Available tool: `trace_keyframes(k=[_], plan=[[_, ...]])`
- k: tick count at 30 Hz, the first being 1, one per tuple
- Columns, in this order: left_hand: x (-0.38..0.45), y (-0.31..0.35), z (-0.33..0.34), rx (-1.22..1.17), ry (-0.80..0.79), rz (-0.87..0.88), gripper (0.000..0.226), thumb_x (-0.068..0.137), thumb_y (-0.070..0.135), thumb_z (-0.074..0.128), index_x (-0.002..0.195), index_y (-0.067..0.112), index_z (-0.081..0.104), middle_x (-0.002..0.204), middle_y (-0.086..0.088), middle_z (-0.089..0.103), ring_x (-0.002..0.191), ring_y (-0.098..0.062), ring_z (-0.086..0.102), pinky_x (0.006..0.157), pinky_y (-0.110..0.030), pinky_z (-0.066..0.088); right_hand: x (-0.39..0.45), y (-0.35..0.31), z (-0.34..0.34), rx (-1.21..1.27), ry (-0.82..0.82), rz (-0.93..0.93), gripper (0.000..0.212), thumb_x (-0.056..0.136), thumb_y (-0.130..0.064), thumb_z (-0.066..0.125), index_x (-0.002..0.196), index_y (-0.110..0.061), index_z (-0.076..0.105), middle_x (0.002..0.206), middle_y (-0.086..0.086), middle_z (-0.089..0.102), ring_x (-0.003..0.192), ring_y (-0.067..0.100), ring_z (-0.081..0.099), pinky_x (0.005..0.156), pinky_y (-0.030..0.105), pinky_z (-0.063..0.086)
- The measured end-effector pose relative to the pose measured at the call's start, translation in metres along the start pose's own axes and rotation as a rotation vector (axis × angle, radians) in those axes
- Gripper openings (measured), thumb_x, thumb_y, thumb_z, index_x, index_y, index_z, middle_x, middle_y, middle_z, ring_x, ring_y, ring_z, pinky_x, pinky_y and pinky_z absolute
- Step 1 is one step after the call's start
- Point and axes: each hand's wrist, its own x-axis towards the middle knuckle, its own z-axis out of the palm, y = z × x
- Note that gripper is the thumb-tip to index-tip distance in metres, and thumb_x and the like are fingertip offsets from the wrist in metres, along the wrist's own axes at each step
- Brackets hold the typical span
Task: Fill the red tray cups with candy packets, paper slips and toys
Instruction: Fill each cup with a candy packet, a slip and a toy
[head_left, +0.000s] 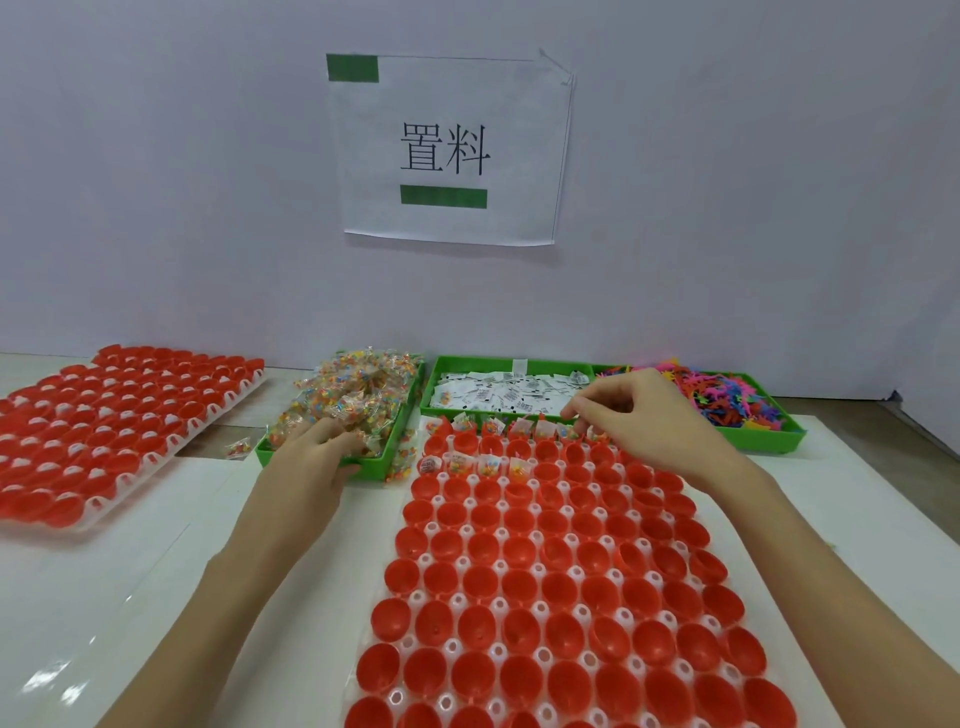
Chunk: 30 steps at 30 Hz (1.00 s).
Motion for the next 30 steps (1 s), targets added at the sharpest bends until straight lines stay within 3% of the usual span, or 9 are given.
trace_keyframes(k=[6,9,12,16,20,23,27,30], plan=[[-0.003,-0.006,0.000,0.016,0.106,0.101,0.020,0.077,0.000,0.086,0.094,0.004,0.078,0.104,-0.011,0.066,0.096,-0.036,0.062,0.071,-0.049,0.058,0.000,0.001,-0.005,-0.017,0.004,0.015,0.022,0.100,-0.028,0.062,0.088,-0.031,0.079,0.077,-0.014,0.076,0.082,0.021,0.072,0.083,0.044,0.060],[0.000,-0.004,0.002,0.059,0.250,0.134,0.012,0.086,0.004,0.076,0.096,0.006,0.073,0.110,-0.011,0.061,0.098,-0.035,0.058,0.078,-0.046,0.053,0.000,0.002,-0.006,-0.018,0.007,0.016,0.022,0.100,-0.028,0.062,0.088,-0.031,0.079,0.077,-0.014,0.076,0.082,0.028,0.071,0.081,0.045,0.061],[0.002,-0.008,0.003,0.176,0.409,0.015,0.023,0.095,0.018,0.059,0.108,0.003,0.069,0.114,-0.017,0.061,0.103,-0.040,0.055,0.087,-0.050,0.046,-0.001,0.003,-0.006,-0.018,0.007,0.011,0.022,0.100,-0.027,0.062,0.088,-0.030,0.080,0.077,-0.013,0.076,0.081,0.027,0.071,0.081,0.044,0.060],[0.000,-0.023,0.003,0.316,0.357,-0.216,0.048,0.096,0.038,0.055,0.120,-0.003,0.064,0.113,-0.029,0.059,0.099,-0.045,0.052,0.084,-0.056,0.043,-0.001,0.003,-0.006,-0.021,0.008,0.006,0.023,0.100,-0.025,0.061,0.087,-0.030,0.080,0.077,-0.013,0.076,0.083,0.032,0.071,0.082,0.046,0.060],[-0.001,-0.029,0.010,0.104,0.364,-0.227,0.032,0.096,0.014,0.072,0.117,-0.009,0.066,0.102,-0.029,0.057,0.096,-0.048,0.054,0.079,-0.059,0.050,-0.001,0.005,-0.004,-0.039,-0.001,-0.007,0.022,0.100,-0.026,0.061,0.088,-0.032,0.079,0.077,-0.014,0.076,0.082,0.038,0.069,0.079,0.048,0.060],[0.000,-0.030,0.010,0.021,0.377,-0.165,0.025,0.090,-0.003,0.071,0.114,-0.010,0.069,0.097,-0.027,0.060,0.091,-0.048,0.058,0.074,-0.056,0.052,-0.001,0.006,-0.002,-0.038,-0.002,-0.015,0.021,0.100,-0.028,0.062,0.088,-0.034,0.079,0.076,-0.015,0.076,0.080,0.037,0.069,0.076,0.044,0.059],[0.000,-0.034,0.006,-0.035,0.396,-0.122,0.018,0.090,-0.006,0.071,0.108,-0.005,0.071,0.101,-0.024,0.070,0.084,-0.045,0.067,0.071,-0.052,0.055,-0.001,0.007,0.000,-0.049,0.001,-0.004,0.023,0.100,-0.030,0.062,0.086,-0.030,0.080,0.076,-0.019,0.075,0.079,0.017,0.071,0.074,0.034,0.056],[0.000,-0.032,0.003,-0.111,0.403,-0.127,0.022,0.088,0.000,0.076,0.109,-0.001,0.068,0.104,-0.021,0.071,0.084,-0.041,0.070,0.073,-0.053,0.058,-0.001,0.008,0.002,-0.055,-0.007,0.015,0.024,0.100,-0.029,0.062,0.084,-0.029,0.080,0.076,-0.017,0.075,0.078,0.013,0.070,0.074,0.028,0.054]])
